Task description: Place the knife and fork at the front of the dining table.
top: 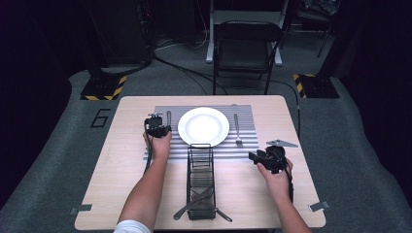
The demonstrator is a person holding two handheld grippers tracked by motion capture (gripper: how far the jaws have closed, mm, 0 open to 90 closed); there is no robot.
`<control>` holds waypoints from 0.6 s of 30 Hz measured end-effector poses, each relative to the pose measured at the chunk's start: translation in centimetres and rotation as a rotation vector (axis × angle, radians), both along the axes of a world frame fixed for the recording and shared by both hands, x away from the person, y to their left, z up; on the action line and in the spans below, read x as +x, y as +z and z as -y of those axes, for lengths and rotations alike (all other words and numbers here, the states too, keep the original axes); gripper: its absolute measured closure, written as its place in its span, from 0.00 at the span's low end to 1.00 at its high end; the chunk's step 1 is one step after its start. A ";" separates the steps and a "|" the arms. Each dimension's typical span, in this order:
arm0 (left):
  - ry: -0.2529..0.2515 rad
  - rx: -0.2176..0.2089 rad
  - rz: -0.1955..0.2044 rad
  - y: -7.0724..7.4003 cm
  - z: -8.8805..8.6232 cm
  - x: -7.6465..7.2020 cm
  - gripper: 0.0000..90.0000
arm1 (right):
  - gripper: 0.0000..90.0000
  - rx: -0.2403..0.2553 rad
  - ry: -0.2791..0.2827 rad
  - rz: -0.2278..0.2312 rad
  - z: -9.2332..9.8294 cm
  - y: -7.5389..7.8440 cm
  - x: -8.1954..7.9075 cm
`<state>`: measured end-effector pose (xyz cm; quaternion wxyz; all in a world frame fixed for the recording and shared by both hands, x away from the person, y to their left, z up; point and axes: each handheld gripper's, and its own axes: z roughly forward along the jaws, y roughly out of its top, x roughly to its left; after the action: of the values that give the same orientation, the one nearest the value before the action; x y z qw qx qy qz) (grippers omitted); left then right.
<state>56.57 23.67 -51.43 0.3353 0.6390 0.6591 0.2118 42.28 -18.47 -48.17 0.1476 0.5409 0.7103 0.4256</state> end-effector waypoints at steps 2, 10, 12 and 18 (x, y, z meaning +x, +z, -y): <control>-0.005 -0.004 -0.005 0.1 -0.2 0.0 0.75 | 0.61 0.006 -0.002 -0.002 0.0 0.1 0.0; -0.024 -0.006 0.002 0.9 -0.4 -0.6 0.72 | 0.61 0.007 -0.005 0.001 0.0 0.1 0.0; -0.034 0.007 0.004 1.1 -0.4 -0.8 0.71 | 0.61 0.005 -0.006 0.001 0.0 0.0 0.0; -0.060 0.027 -0.011 1.1 -0.5 -1.7 0.67 | 0.61 0.012 -0.007 0.001 0.0 0.1 0.0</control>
<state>54.90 24.20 -50.36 0.3292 0.6642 0.6384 0.2073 42.25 -18.48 -48.04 0.1463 0.5441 0.7058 0.4295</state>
